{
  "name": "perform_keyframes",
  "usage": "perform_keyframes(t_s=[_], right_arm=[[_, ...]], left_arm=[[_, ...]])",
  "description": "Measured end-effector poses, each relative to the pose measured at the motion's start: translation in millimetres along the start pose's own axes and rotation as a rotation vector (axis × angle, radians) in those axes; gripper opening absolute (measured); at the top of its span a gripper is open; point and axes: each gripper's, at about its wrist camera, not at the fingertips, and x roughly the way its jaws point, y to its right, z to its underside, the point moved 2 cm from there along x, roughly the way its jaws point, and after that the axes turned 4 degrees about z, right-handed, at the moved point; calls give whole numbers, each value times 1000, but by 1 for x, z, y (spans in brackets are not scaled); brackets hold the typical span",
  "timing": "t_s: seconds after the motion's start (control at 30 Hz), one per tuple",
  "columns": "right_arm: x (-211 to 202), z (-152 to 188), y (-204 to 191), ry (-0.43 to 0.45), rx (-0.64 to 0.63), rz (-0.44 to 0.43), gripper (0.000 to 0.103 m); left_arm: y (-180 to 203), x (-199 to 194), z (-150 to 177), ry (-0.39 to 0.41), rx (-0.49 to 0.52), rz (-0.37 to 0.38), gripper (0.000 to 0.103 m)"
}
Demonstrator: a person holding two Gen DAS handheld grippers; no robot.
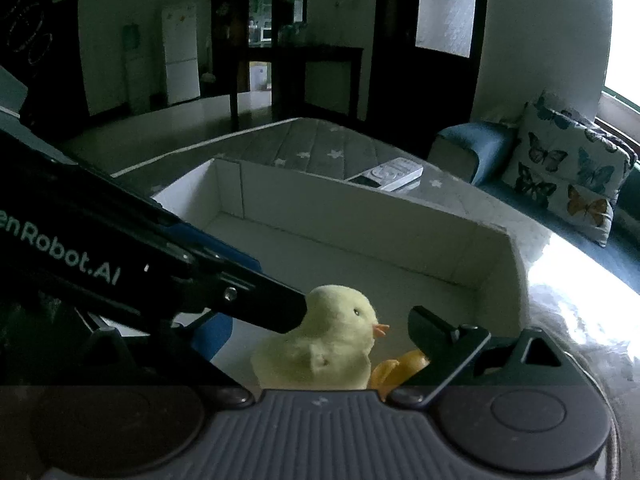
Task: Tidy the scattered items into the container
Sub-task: 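Lower the chick into the box beside the duck and open both grippers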
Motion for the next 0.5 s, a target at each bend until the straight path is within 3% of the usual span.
perform_keyframes(t_s=[0.5], right_arm=[[-72, 16, 1, 122, 70, 93, 99]], left_arm=[[45, -29, 18, 60, 63, 34, 42]])
